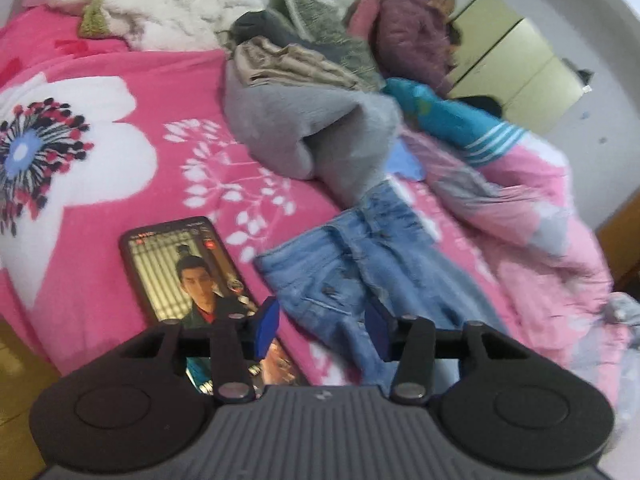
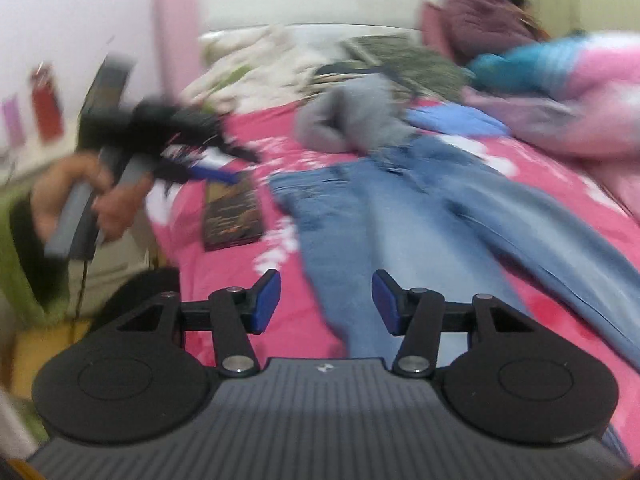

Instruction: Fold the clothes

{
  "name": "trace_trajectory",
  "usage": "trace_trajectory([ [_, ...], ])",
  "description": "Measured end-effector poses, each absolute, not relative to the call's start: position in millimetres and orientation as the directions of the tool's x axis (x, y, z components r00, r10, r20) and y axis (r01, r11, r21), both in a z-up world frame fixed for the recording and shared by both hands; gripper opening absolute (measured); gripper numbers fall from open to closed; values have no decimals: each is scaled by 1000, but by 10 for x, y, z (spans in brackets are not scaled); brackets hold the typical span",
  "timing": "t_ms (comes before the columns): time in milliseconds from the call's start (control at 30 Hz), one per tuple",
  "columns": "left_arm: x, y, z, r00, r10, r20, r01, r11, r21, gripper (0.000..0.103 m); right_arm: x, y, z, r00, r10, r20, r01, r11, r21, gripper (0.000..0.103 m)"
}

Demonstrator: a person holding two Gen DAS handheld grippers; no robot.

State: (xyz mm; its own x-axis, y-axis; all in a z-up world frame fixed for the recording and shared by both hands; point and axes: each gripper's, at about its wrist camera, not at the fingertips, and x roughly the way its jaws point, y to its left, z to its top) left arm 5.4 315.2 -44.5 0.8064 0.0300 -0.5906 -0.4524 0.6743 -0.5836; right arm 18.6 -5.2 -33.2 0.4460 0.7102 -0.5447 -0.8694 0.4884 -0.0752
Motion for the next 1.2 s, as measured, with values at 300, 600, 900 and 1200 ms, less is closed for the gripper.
trace_trajectory([
  [300,350,3382,-565,785,20,-620,-486,640,-595,42,519,1071,-667,502,673,-543,-864,358,-355,47],
  [600,178,3567,-475,820,-3,-573,-432,654,-621,42,703,1623,-740,438,662,-609,-817,9,-577,48],
  [900,11,3659,-492,853,-15,-522,-397,630,-667,42,1133,1714,-638,335,618,-711,-928,84,-364,11],
  [1200,33,3704,-528,841,28,-540,-427,649,-630,42,1415,1421,-701,209,798,-565,-901,382,206,11],
])
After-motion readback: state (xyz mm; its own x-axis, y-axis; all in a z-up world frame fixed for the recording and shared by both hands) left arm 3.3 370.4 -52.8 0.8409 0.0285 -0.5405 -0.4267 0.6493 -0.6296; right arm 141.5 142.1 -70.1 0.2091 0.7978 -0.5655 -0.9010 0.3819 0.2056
